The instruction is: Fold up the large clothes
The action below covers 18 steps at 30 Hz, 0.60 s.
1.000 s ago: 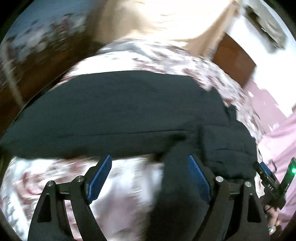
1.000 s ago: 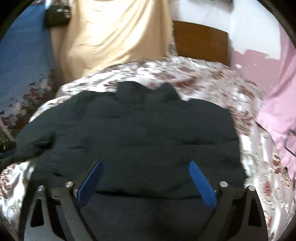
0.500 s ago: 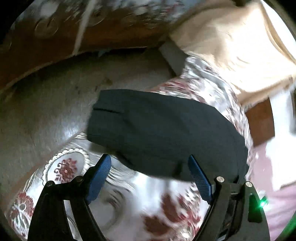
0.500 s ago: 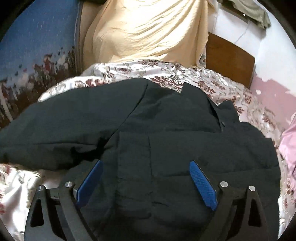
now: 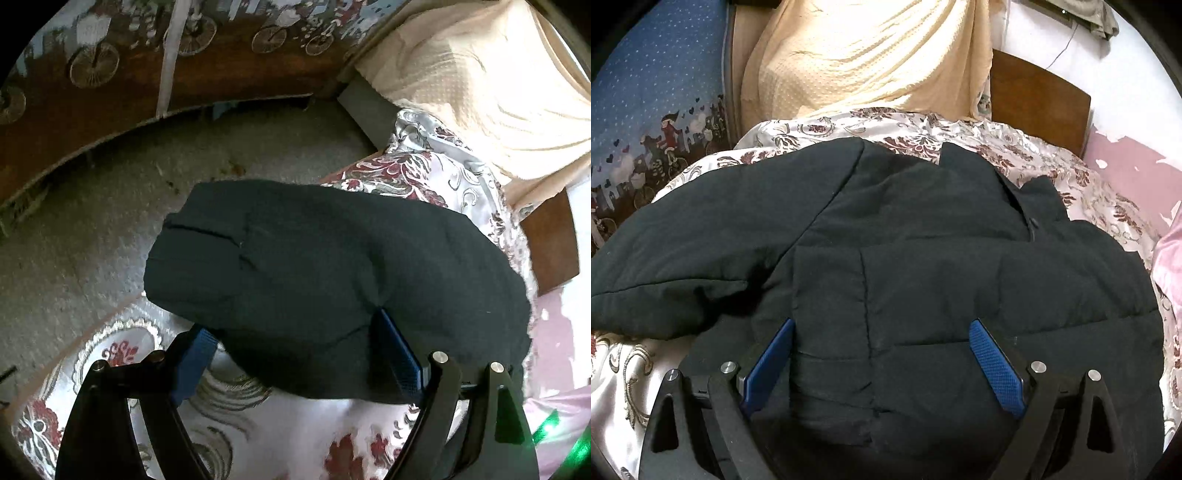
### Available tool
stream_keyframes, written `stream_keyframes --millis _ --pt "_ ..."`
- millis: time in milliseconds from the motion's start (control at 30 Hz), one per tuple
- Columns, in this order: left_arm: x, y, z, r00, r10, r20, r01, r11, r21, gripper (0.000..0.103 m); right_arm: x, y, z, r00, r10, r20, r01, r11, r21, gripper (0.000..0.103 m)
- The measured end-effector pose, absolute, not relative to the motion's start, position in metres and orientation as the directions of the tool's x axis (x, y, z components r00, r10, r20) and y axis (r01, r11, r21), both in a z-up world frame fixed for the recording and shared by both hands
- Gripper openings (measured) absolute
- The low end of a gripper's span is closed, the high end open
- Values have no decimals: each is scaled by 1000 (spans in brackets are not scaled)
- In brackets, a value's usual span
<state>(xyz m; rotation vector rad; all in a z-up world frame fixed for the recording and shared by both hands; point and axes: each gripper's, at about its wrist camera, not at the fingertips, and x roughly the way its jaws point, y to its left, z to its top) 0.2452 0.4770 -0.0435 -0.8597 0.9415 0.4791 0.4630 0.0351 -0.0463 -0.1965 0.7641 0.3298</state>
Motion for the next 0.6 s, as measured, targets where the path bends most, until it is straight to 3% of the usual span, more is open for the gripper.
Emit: stream_keyframes --millis 167,367,433,500,600 --pt "261 470 -43 513 71 -856 -690 627 -362 75 465 34 -54 663 220 -715 -360 932 -48 95" --pt "265 467 -42 520 93 -849 -685 639 -350 43 464 32 -54 665 223 -712 -364 930 -48 95" --pt "265 468 -40 531 91 -842 -675 646 -356 28 464 29 -49 676 234 -699 -366 929 -44 95" --pt "266 467 -36 538 108 -836 -668 660 -345 21 463 27 -46 693 237 -681 -363 931 -46 95" --pt "266 458 -24 545 174 -821 -662 689 -294 16 473 36 -60 642 205 -739 -379 922 -74 95"
